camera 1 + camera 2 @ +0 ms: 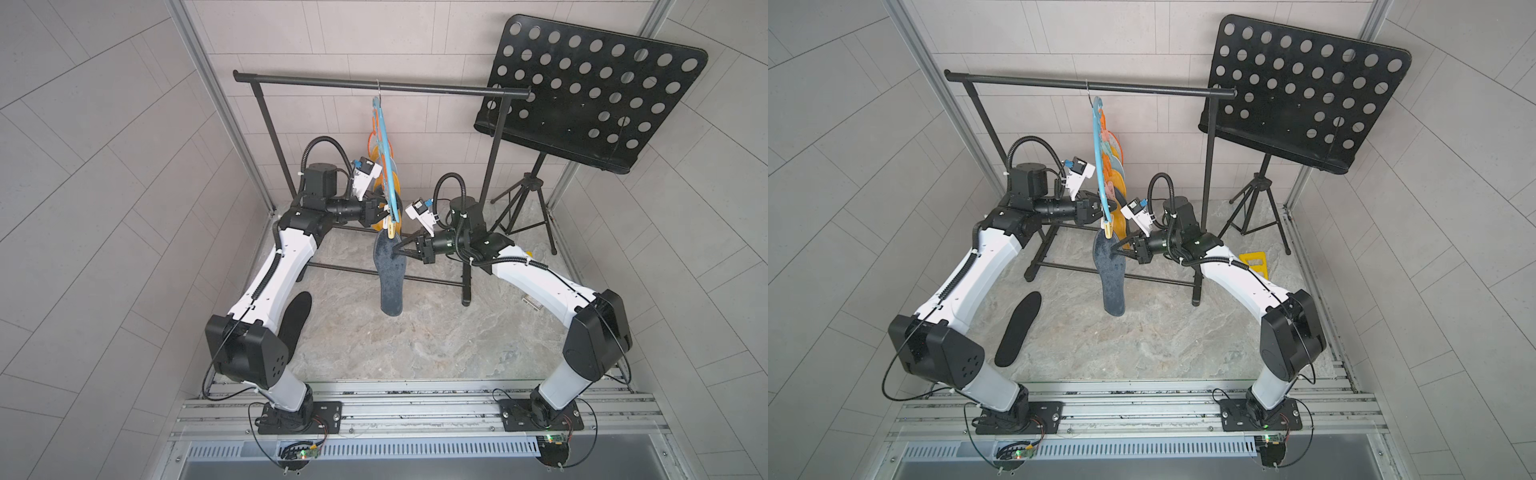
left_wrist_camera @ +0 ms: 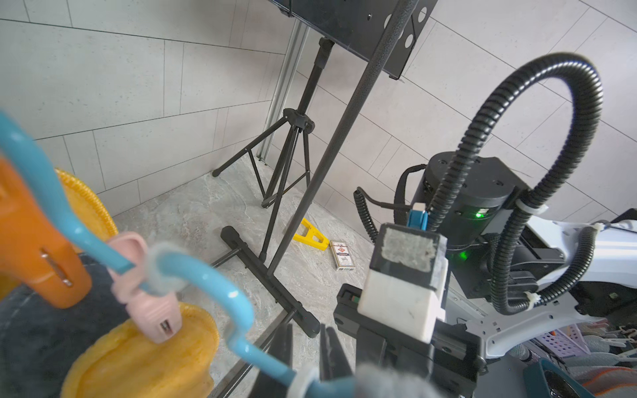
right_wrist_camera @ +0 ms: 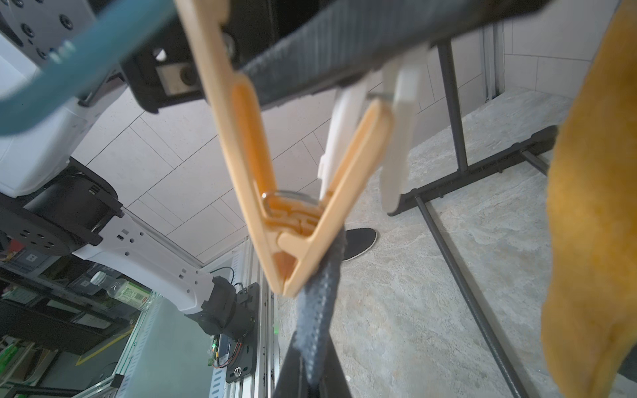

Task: Take the shoe insoles off the hanger
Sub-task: Open the clamp at the hanger, then place the insole at the center of the board.

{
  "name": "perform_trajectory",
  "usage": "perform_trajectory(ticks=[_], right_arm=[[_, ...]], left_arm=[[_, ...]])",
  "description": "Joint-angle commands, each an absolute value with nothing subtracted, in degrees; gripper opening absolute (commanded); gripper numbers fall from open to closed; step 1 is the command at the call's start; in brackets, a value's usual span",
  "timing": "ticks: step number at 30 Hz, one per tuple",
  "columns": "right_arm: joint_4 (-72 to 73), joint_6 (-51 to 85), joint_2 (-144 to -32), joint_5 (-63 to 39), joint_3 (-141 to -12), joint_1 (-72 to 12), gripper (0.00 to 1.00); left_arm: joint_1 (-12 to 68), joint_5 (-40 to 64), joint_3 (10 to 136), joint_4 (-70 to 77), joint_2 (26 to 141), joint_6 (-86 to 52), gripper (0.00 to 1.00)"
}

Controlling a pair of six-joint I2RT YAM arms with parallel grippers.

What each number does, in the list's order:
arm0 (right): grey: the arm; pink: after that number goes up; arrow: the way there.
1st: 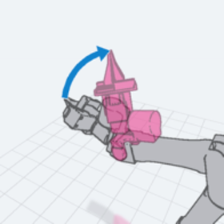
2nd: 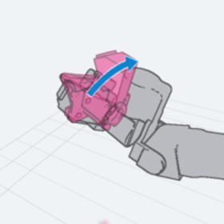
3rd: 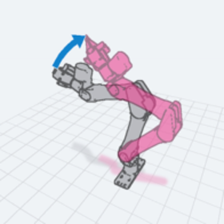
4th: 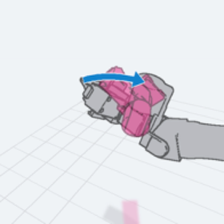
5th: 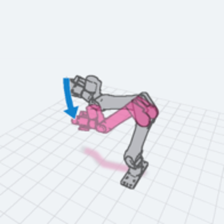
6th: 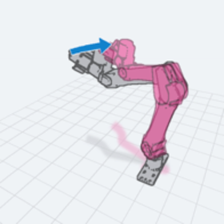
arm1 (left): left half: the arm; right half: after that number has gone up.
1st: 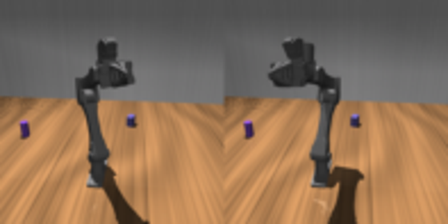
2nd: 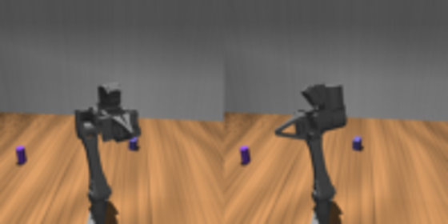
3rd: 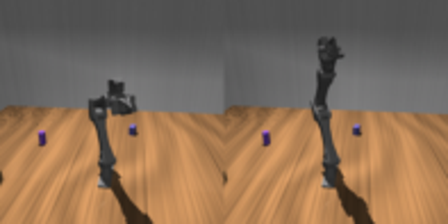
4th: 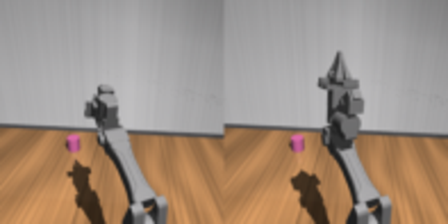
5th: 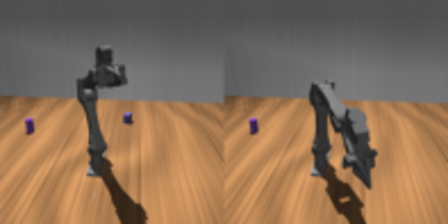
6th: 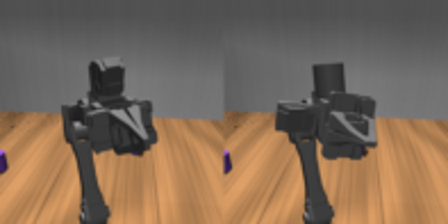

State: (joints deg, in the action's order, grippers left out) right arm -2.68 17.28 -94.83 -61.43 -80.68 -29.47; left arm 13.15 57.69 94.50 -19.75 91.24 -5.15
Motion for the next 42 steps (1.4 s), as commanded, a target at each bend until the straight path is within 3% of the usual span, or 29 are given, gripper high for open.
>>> perform_trajectory(ticks=[1,6,10,14,21,31,38,42], right_arm=[[-6.15,15.91,-93.16,-62.27,-78.60,-30.01,0.00],[-10.38,18.82,-89.98,-57.03,-71.77,-30.27,0.00],[-10.79,33.12,-87.78,-43.00,-63.03,-33.98,0.00],[-3.13,48.22,-89.76,-35.39,-58.49,-41.67,0.00],[-5.12,56.09,-108.68,-31.11,-76.83,-49.48,0.00],[-6.24,65.47,-136.87,-34.17,-106.85,-50.27,0.00],[-7.30,68.86,-147.36,-36.47,-119.81,-51.37,0.00],[-8.46,68.49,-147.98,-36.54,-120.24,-51.25,0.00]], left_arm=[[13.01,55.75,96.76,-17.84,91.30,-5.27,0.00],[13.01,54.41,96.90,-17.40,91.27,-5.80,0.00],[12.96,52.68,97.09,-17.93,91.08,-5.71,0.00],[12.98,51.37,97.11,-18.18,90.69,-5.93,0.00],[12.92,48.99,96.77,-18.98,89.19,-5.89,0.00],[12.86,48.08,96.15,-19.55,88.33,-5.25,0.00],[12.91,48.22,95.90,-19.53,88.42,-5.36,0.00],[12.91,48.12,95.46,-19.55,88.11,-5.19,0.00]])
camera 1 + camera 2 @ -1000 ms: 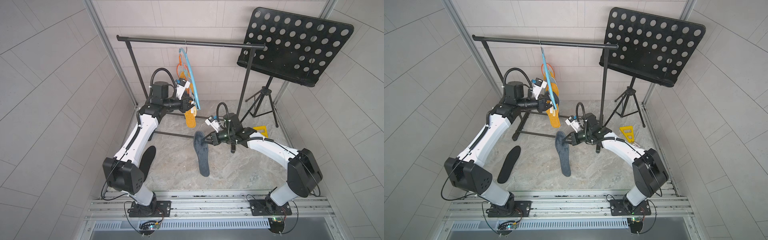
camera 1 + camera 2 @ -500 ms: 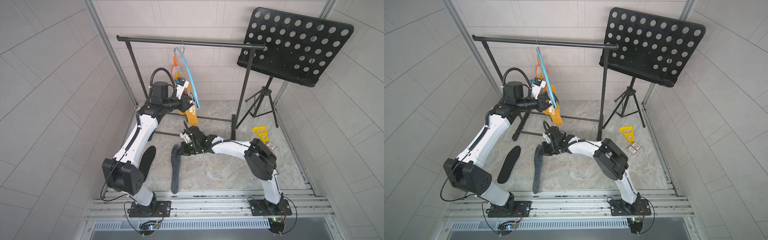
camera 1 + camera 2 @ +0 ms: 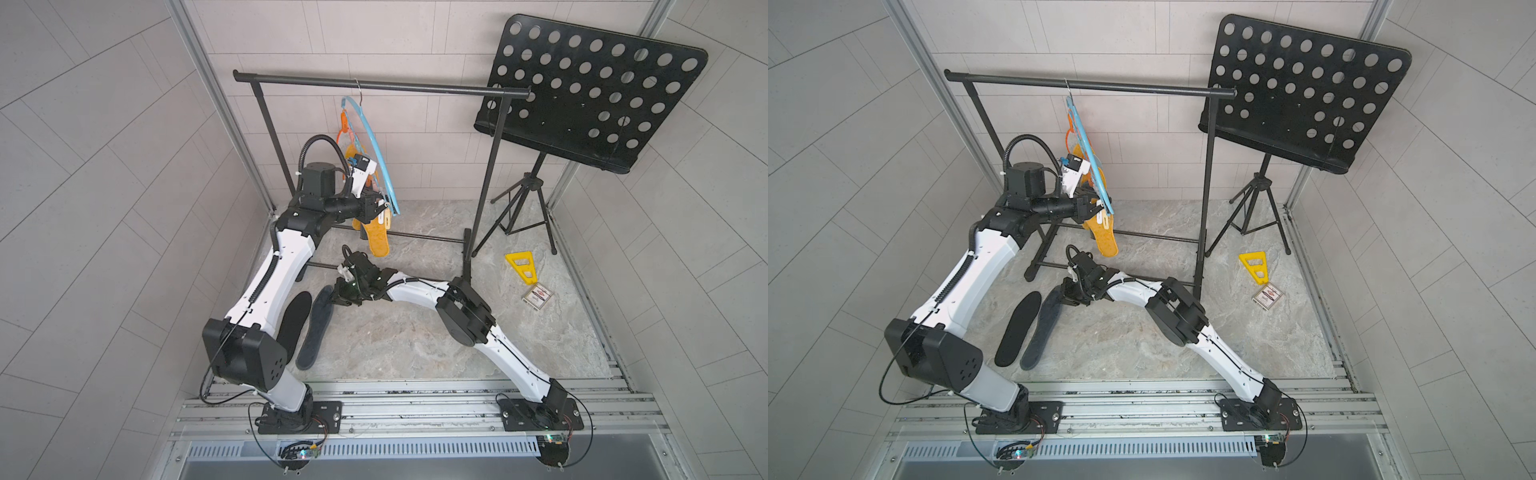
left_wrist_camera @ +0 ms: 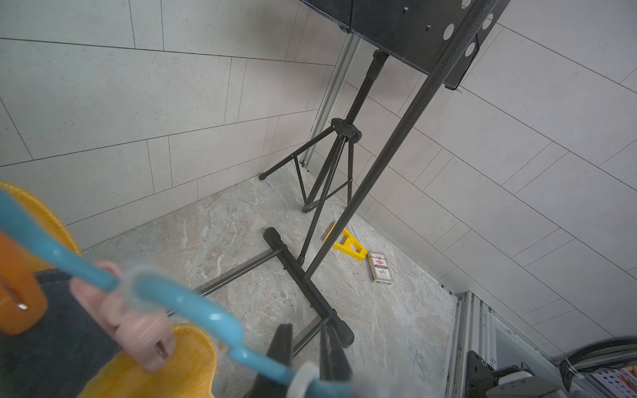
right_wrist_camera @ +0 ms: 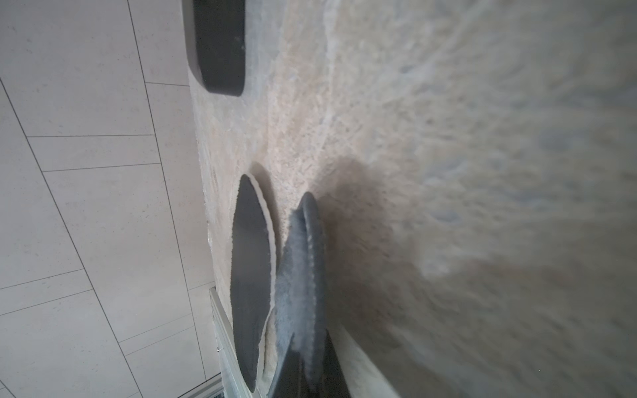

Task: Take the shoe insoles off the hanger
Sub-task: Place the insole at the center of the board, then remove the insole from the hanger.

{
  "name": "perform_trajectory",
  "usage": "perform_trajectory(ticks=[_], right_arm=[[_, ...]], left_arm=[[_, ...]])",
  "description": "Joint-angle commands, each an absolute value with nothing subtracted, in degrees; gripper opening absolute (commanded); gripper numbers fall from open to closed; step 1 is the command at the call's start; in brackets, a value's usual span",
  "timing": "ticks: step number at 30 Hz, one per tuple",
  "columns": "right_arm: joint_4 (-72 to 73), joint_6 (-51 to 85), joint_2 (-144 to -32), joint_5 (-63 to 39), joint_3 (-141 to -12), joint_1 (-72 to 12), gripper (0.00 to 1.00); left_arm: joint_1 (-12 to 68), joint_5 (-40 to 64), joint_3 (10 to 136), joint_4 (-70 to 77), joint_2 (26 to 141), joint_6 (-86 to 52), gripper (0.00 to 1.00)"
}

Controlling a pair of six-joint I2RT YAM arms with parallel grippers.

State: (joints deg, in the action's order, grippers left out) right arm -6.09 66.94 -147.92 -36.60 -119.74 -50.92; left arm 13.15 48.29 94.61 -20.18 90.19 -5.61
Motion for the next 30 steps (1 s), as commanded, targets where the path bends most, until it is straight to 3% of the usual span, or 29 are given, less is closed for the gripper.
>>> perform_trajectory(ticks=[1,2,6,8,16,24,30], right_arm=[[-8.92,68.18,-147.55,-36.03,-119.58,-51.17,0.03],[-8.96,67.70,-146.99,-36.04,-118.79,-51.00,0.07],[-14.78,62.93,-144.37,-34.18,-116.87,-50.20,0.41],[-16.42,60.64,-141.99,-32.71,-114.23,-49.44,0.51],[-12.16,47.31,-120.62,-30.03,-87.90,-45.04,0.52],[-19.60,17.87,-80.01,-19.42,-54.74,-43.15,0.49],[-22.76,8.75,-46.63,-10.56,-37.00,-41.84,0.49]], left_arm=[[12.98,47.99,95.37,-19.60,88.10,-5.19,0.00],[12.97,48.07,95.30,-19.64,88.15,-5.27,0.00],[12.91,47.37,95.52,-20.46,88.09,-4.57,0.00],[12.94,47.35,95.78,-20.56,88.29,-4.56,0.00],[12.92,46.61,95.76,-22.35,88.36,-2.81,0.00],[12.76,46.15,94.84,-23.38,87.78,-1.27,0.00],[12.83,46.14,95.16,-22.76,88.15,-2.18,0.00]])
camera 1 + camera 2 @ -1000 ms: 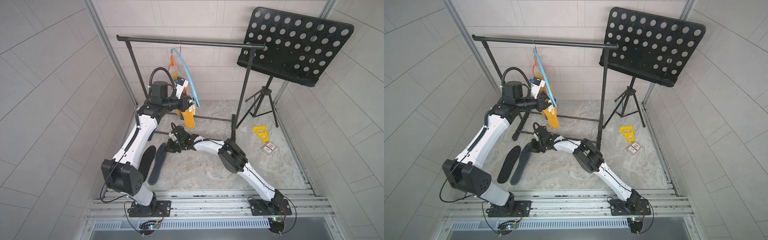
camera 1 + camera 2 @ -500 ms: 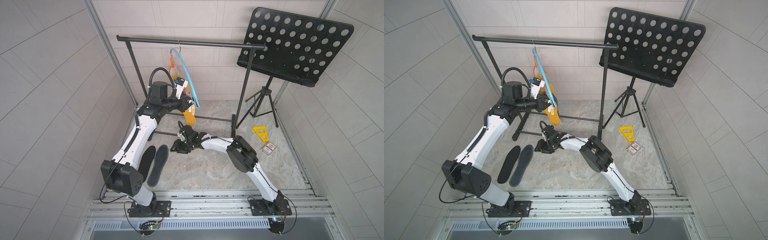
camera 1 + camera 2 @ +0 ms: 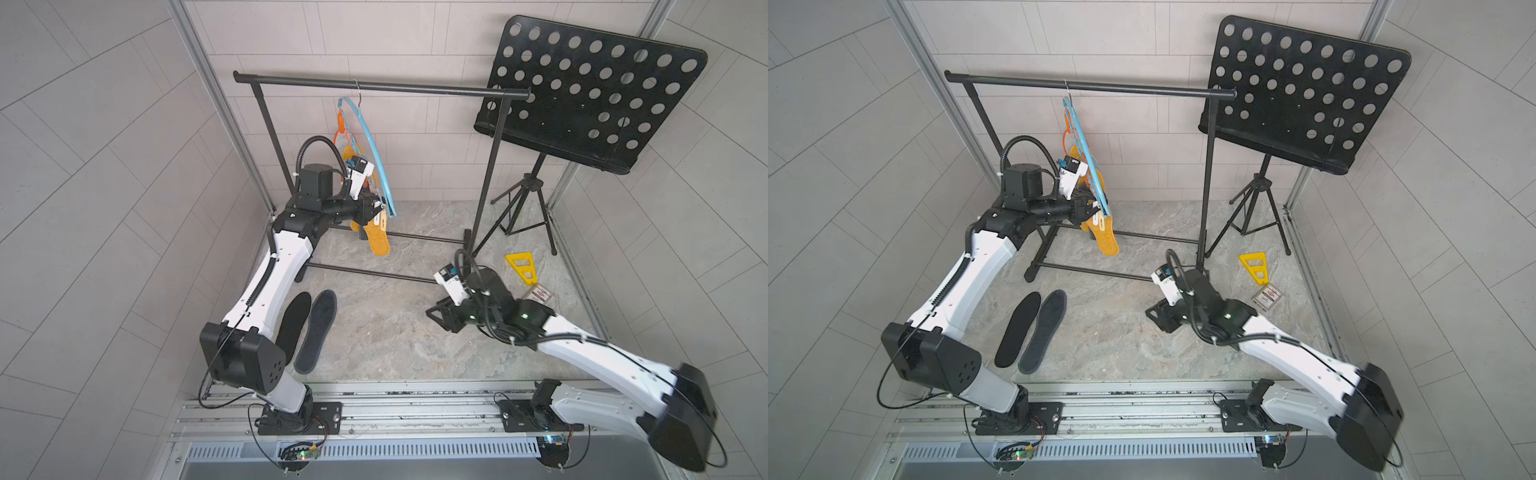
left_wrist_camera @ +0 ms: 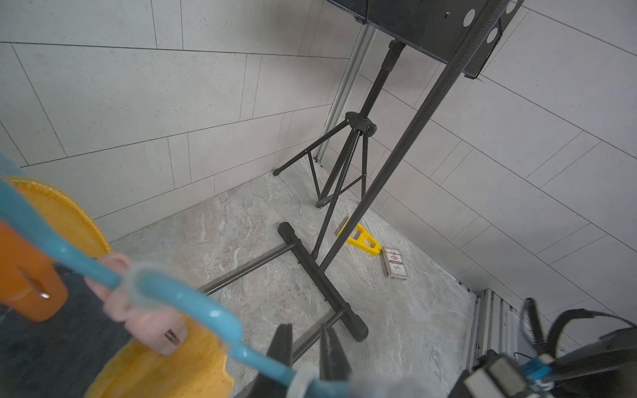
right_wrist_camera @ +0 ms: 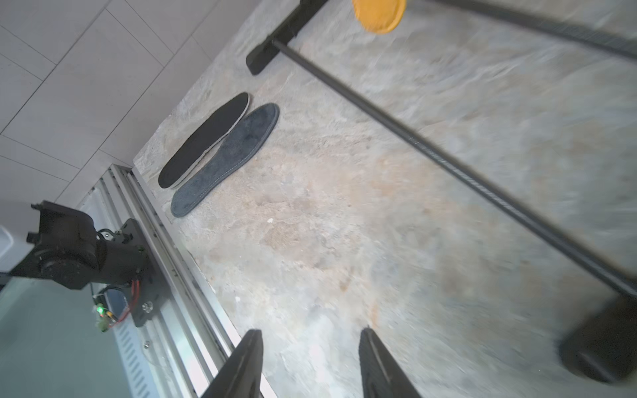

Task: Take the shoe insoles off the hanger
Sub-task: Remove the insole from the hanger.

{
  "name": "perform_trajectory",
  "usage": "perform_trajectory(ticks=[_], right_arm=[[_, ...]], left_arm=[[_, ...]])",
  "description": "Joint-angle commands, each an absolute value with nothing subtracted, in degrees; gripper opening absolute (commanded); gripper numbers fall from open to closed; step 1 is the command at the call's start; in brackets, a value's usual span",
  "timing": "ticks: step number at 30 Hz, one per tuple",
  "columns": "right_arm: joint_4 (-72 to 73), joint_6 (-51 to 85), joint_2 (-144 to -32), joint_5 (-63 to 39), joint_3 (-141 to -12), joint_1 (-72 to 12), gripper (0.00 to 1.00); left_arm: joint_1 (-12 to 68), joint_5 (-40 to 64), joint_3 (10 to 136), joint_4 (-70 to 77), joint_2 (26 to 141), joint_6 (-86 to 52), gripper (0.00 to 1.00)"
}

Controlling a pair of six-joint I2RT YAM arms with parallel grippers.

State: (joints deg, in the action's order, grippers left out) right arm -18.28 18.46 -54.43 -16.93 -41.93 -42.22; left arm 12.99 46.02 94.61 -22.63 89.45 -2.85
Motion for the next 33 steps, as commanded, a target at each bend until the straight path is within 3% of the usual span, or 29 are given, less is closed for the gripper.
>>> perform_trajectory(ticks=[1,8,15,18,21,23,27,33], right_arm=[[-23.37,8.27,-41.68,-9.17,-36.06,-41.75,0.48],[-31.31,3.37,-21.66,-2.67,-28.86,-42.01,0.46],[-30.25,3.60,-21.23,0.61,-27.83,-42.01,0.49],[-30.88,3.55,-22.69,-0.03,-28.36,-42.01,0.50],[-31.29,3.64,-22.20,-0.45,-28.48,-42.01,0.50],[-31.36,3.74,-21.88,-0.26,-28.30,-42.01,0.51],[-31.32,3.55,-21.95,-0.47,-28.30,-42.08,0.51],[-31.20,3.52,-21.97,-0.73,-28.30,-42.10,0.52]], left_arm=[[12.81,46.10,95.18,-22.67,88.15,-2.27,0.00],[12.79,45.86,94.23,-22.83,88.13,-2.09,0.00],[12.82,44.92,93.83,-23.38,87.91,-1.74,0.01],[12.72,42.89,93.43,-23.61,87.56,-1.56,0.16],[12.79,42.00,92.78,-24.81,86.68,-0.47,0.47],[12.82,42.04,91.84,-24.96,85.71,-0.06,0.62],[12.75,42.18,88.76,-25.30,82.77,0.62,0.79],[12.76,38.77,75.94,-27.08,74.10,1.78,0.88]])
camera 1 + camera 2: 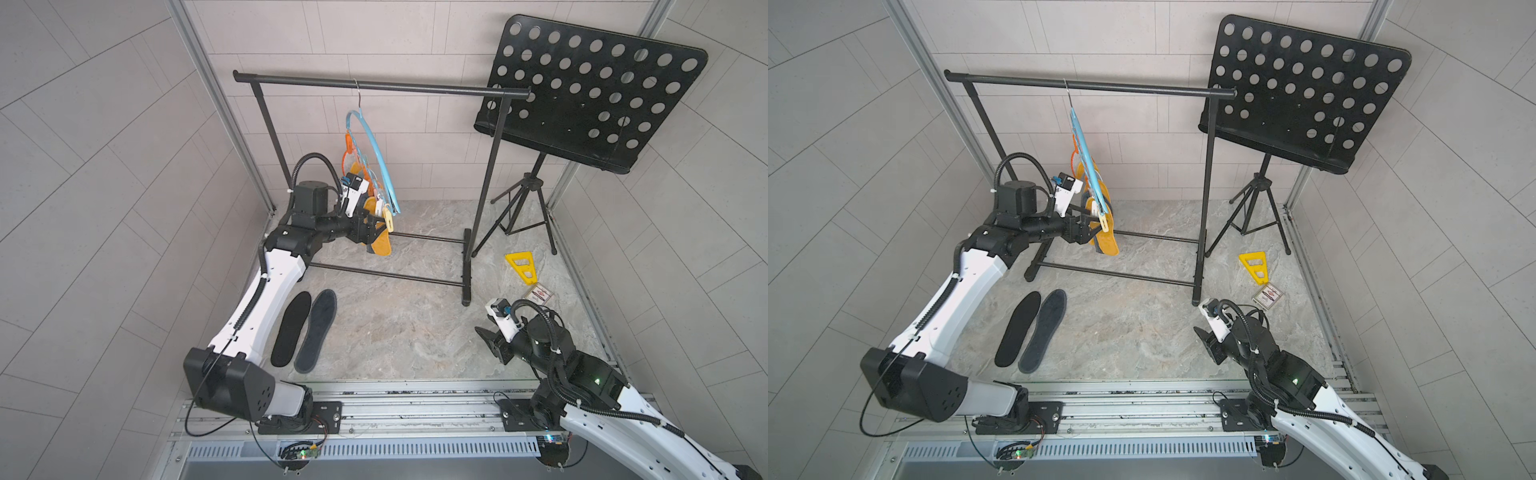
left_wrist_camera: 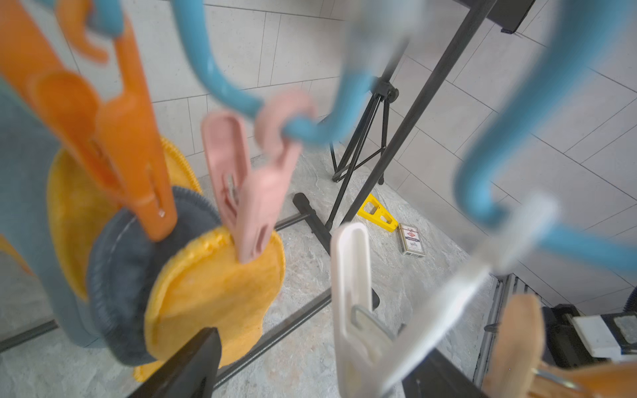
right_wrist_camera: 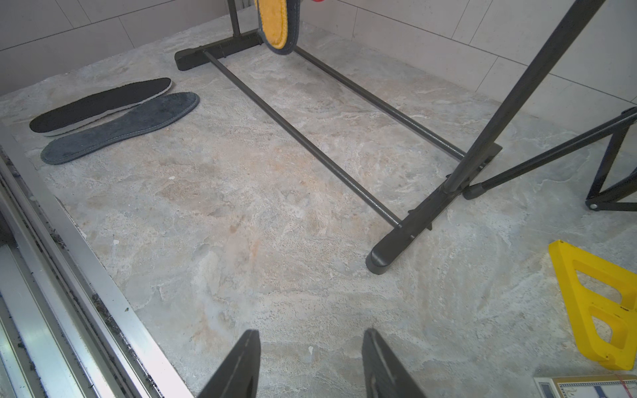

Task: Take the shoe insoles off the hanger
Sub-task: Remove the insole from the hanger.

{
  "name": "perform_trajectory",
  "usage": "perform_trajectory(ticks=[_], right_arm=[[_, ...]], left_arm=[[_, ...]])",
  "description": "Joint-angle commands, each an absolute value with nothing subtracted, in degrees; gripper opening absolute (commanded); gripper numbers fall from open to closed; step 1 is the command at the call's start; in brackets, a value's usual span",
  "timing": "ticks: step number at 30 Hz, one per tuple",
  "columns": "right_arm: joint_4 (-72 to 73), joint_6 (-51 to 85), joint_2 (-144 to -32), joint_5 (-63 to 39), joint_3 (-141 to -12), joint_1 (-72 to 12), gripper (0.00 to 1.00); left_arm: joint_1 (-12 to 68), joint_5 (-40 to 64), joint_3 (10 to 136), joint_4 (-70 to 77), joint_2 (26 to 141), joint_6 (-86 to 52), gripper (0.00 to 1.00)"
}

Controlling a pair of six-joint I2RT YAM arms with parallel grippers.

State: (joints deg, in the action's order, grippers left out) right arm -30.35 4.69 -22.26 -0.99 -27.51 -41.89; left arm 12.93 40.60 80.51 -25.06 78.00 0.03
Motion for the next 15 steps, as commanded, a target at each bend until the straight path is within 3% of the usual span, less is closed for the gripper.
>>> perform_trajectory(ticks=[1,7,15], right_arm=[[-31.10,3.49,-21.92,-0.73,-28.30,-42.10,0.52],[-31.03,3.69,-21.53,-0.48,-28.15,-42.10,0.53],[-30.91,3.52,-22.38,-0.73,-28.31,-42.10,0.53]], left_arm=[[12.83,38.14,72.91,-28.10,71.96,2.31,0.88],[14.07,33.22,55.41,-32.68,58.75,3.87,0.88],[17.14,15.07,47.88,-41.77,47.36,1.10,0.86]])
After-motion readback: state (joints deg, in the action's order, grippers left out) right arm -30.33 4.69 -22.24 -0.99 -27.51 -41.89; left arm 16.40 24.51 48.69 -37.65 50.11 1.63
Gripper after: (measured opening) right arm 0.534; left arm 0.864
